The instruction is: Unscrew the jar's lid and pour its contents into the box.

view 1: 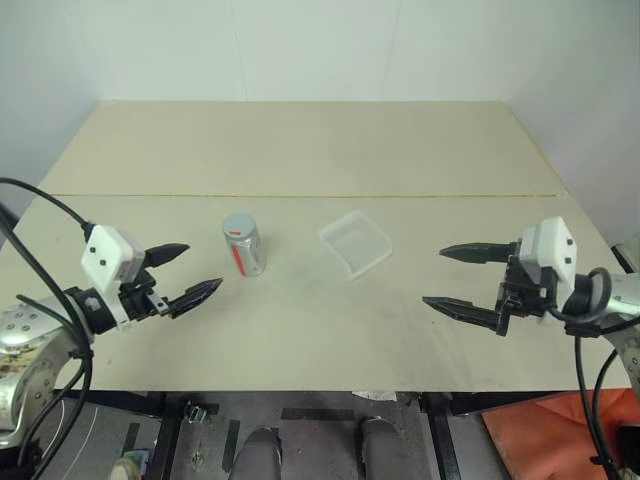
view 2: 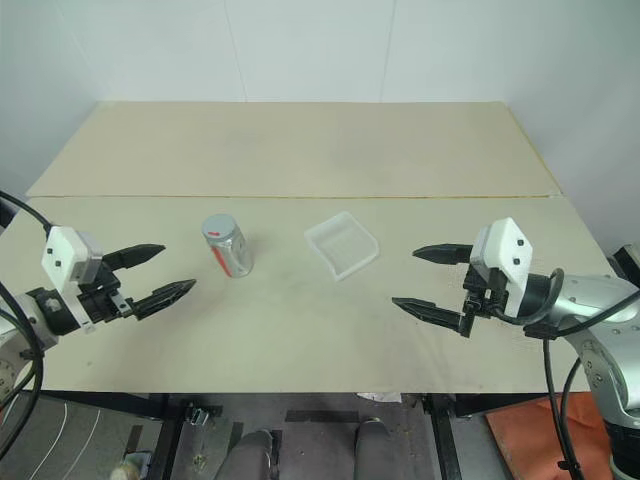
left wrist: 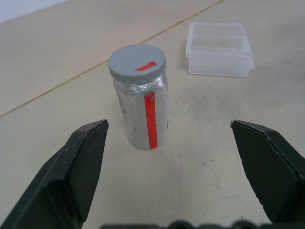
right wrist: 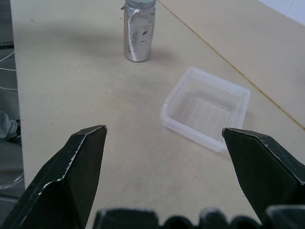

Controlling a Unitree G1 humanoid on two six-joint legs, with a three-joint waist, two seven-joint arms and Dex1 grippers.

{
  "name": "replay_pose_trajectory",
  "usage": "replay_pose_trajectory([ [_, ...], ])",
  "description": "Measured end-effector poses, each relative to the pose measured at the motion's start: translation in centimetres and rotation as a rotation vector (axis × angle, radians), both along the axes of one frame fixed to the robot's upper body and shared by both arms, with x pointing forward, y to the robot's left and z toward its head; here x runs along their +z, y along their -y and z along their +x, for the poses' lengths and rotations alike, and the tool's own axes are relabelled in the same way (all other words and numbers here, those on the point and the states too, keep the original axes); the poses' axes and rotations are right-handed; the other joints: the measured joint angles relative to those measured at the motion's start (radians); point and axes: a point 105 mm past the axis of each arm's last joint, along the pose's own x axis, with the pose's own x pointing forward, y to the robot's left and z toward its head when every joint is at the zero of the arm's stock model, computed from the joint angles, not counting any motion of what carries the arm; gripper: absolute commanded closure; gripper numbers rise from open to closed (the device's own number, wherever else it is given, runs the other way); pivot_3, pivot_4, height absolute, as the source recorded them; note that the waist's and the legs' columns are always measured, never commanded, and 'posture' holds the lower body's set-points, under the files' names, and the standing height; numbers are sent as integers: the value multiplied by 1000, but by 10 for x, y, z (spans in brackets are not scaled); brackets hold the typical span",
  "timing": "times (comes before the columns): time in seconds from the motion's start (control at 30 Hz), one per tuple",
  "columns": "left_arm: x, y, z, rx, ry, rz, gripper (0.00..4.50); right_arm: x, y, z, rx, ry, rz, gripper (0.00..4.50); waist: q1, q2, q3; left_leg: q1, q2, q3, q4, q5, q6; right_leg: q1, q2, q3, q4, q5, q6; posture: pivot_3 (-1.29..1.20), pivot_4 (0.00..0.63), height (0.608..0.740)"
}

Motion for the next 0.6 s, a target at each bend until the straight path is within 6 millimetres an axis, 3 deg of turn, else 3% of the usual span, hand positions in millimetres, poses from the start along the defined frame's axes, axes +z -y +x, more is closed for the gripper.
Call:
replay_pose_trajectory([
  [0.23,-2,-1,-5,41,11,-39,15,-13,-6,-1,42,-44,-20,0,3,0,0,0,0,0,0,0,0,0,0,0,0,0,0,0,150,740],
  [0.37,-5,4,-6,95,38,-100,15,-8,-5,2,34,-35,-9,0,3,0,0,0,0,0,0,0,0,0,0,0,0,0,0,0,150,740],
  [0.6,-39,25,5,188,18,-184,15,0,-2,-2,28,3,-34,0,7,0,0,1,0,0,0,0,0,1,0,0,0,0,0,0,150,740],
])
